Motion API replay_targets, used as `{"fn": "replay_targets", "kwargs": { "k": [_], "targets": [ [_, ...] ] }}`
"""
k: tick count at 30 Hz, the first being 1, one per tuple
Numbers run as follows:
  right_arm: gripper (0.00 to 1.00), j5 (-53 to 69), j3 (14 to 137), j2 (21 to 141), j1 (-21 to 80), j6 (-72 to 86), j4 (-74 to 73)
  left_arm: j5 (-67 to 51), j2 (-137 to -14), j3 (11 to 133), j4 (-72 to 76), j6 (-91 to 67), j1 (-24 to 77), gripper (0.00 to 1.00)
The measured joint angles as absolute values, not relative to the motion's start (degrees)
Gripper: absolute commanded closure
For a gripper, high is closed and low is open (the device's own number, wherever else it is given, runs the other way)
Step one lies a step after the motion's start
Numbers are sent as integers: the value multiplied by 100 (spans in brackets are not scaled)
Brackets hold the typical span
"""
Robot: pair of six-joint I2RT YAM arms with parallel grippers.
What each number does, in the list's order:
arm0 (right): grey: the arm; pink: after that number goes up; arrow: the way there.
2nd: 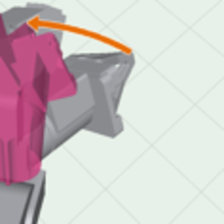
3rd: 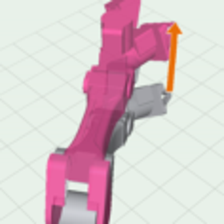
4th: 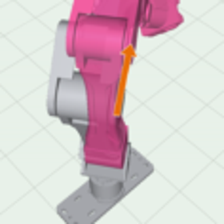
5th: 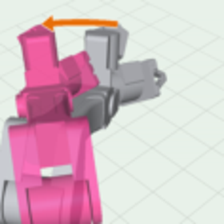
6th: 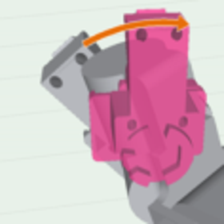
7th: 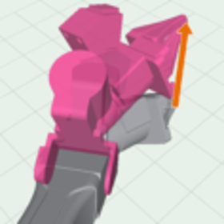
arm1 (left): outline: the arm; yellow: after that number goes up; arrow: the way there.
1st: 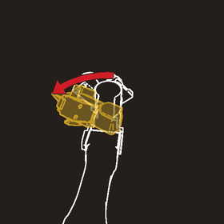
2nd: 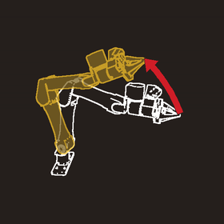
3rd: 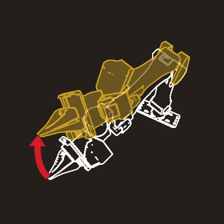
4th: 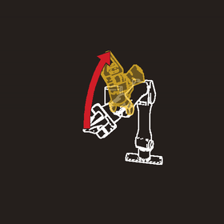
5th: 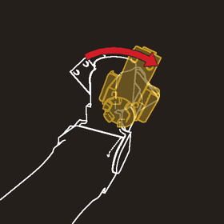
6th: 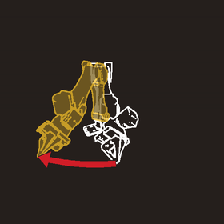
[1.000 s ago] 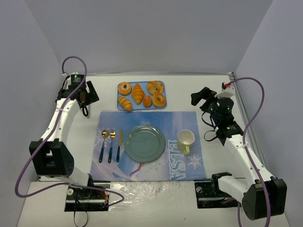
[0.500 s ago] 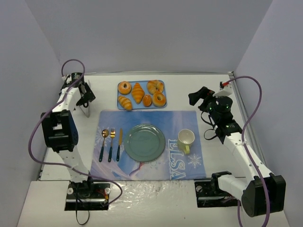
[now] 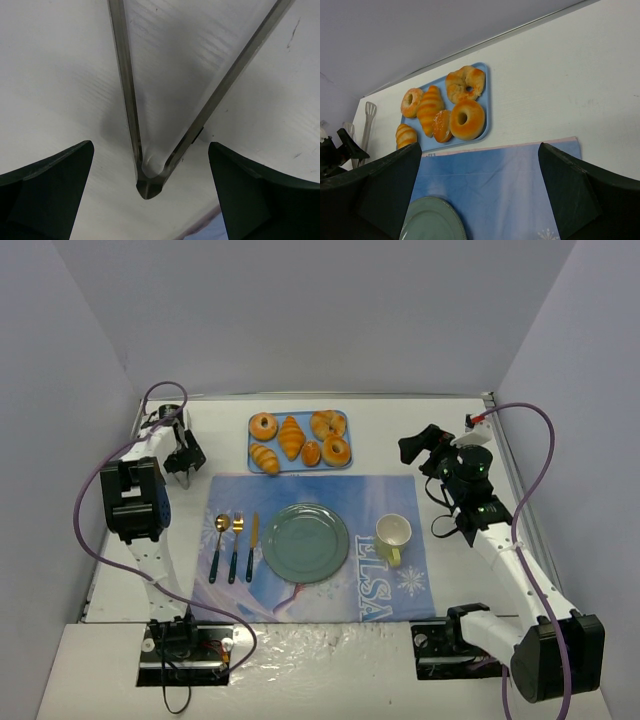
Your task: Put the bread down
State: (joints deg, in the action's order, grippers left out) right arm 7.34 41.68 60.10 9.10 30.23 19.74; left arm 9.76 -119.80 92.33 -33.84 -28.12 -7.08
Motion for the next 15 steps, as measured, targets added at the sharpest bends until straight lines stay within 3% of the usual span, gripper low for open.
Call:
{"fn": "replay_targets", "kwargs": {
  "k": [15],
  "targets": [
    [0,735,4069,6010,910,3011,2036,848,-12690,10186,-3448,-2663,-914,3]
  ]
}}
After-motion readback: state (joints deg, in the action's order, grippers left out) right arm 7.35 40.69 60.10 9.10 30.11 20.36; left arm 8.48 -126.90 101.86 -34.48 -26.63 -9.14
